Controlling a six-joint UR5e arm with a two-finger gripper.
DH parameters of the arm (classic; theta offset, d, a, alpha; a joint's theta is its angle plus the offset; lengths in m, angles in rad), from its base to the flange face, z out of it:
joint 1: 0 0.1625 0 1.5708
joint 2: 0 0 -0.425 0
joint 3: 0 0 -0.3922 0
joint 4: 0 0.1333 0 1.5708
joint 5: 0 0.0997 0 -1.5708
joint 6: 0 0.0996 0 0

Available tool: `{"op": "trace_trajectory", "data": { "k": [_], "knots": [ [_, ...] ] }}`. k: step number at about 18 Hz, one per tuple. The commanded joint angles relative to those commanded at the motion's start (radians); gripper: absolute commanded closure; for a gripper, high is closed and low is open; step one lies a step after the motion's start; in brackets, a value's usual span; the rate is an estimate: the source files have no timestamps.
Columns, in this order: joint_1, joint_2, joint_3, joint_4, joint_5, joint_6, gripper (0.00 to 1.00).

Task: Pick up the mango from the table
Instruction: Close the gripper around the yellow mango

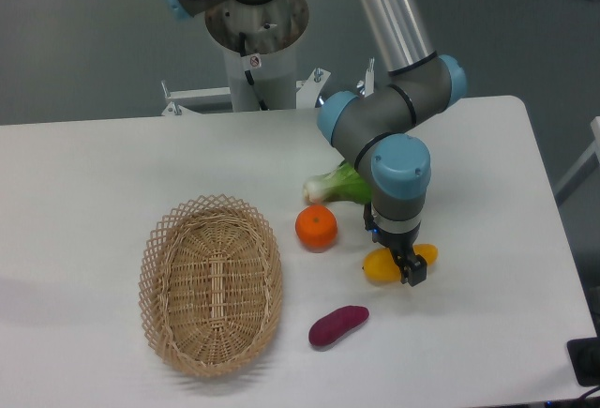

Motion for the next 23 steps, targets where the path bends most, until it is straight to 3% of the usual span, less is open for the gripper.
{"op": "trace_trajectory", "data": {
  "k": [1,9,14,18,23],
  "knots": [
    [0.0,0.0,0.002,0.0,0.0,-0.009,0.52],
    [0.002,0.012,0.031,-0.002,-0.005,-0.014,0.56],
    [0.015,0.067,0.075,-0.018,-0.058,-0.015,0.55],
    [0.029,0.103,0.153,-0.115,-0.118,-0.061,0.54],
    [0.052,0.126,0.349,-0.381,-0.23,-0.141,0.54]
  ]
}}
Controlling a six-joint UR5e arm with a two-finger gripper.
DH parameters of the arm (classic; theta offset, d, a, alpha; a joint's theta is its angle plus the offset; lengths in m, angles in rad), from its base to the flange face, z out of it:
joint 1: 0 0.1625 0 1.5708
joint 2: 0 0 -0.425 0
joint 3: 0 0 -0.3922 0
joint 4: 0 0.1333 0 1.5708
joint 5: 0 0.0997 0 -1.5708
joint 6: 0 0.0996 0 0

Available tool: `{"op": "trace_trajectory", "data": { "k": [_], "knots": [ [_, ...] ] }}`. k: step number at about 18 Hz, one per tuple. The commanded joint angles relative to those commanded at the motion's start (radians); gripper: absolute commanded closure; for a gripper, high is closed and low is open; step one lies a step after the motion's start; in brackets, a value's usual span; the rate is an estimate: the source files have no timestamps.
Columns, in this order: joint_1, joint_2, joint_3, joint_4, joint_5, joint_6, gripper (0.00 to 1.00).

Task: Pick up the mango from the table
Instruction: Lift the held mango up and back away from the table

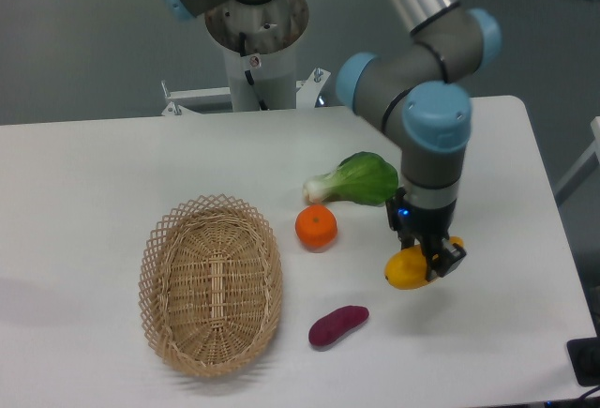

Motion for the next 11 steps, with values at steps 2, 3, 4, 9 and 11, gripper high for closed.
{"op": "trace_trajectory", "data": {
  "k": [2,3,4,9,11],
  "knots": [
    [0.011,0.002,0.062,-0.072,-0.016,-0.006,0.54],
    [0.02,0.005,0.08,-0.095,-0.017,-0.005,0.54],
    [0.025,0.009,0.091,-0.111,-0.022,-0.005,0.54],
    [0.086,0.046,0.097,-0.166,-0.042,0.029,0.54],
    [0.094,0.049,0.102,-0.188,-0.042,0.053,0.54]
  ]
}}
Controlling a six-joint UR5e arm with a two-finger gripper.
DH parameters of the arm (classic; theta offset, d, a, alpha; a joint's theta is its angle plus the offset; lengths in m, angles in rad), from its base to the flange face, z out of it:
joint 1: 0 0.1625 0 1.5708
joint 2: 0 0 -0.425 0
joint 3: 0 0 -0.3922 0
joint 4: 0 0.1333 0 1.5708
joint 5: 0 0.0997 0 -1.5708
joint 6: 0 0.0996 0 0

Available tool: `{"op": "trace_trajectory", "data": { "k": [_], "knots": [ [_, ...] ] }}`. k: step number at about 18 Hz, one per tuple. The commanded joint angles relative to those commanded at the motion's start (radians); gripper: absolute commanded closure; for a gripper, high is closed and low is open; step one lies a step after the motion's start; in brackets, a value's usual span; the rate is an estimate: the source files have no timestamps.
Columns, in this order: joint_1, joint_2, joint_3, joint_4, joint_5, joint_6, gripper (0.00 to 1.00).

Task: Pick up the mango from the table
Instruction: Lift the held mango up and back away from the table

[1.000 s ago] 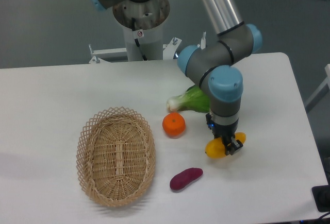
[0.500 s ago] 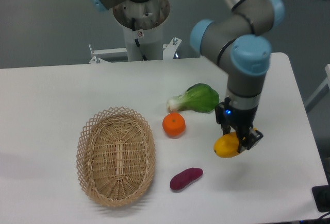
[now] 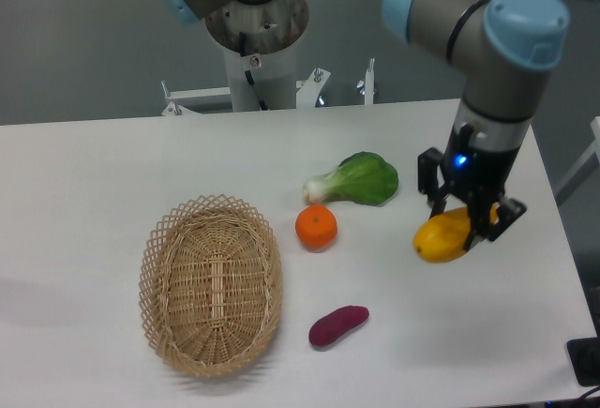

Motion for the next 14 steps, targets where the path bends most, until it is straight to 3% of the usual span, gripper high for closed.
{"op": "trace_trajectory", "data": {
  "k": [14],
  "knots": [
    [0.029,0.026,0.0,-0.037,0.008,0.069,0.52]
  ]
}}
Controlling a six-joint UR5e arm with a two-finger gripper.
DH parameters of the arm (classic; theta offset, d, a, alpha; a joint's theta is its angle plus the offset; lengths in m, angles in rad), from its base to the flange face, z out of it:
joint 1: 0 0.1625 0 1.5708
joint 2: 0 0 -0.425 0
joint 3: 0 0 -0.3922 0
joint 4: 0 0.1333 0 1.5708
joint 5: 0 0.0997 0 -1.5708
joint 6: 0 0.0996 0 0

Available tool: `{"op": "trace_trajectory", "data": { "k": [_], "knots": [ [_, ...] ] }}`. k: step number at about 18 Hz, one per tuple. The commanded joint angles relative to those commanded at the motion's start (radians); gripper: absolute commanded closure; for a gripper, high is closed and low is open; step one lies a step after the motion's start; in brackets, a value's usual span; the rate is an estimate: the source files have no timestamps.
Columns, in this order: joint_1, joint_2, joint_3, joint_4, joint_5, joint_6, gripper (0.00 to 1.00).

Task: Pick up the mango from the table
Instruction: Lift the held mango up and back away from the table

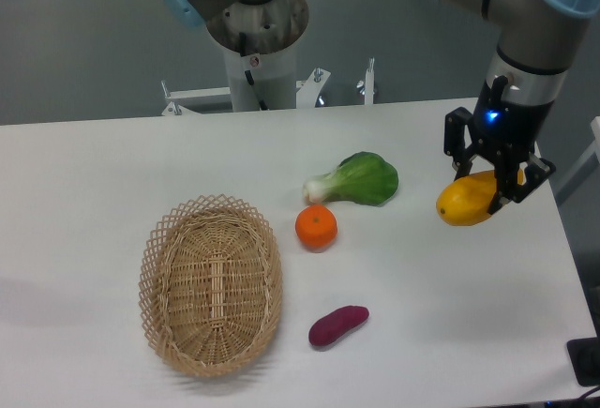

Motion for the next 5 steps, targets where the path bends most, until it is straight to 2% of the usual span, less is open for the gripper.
{"op": "trace_trajectory", "data": {
  "k": [5],
  "knots": [
    [-0.002,0.0,0.002,0.002,-0.002,0.0,0.52]
  ]
}}
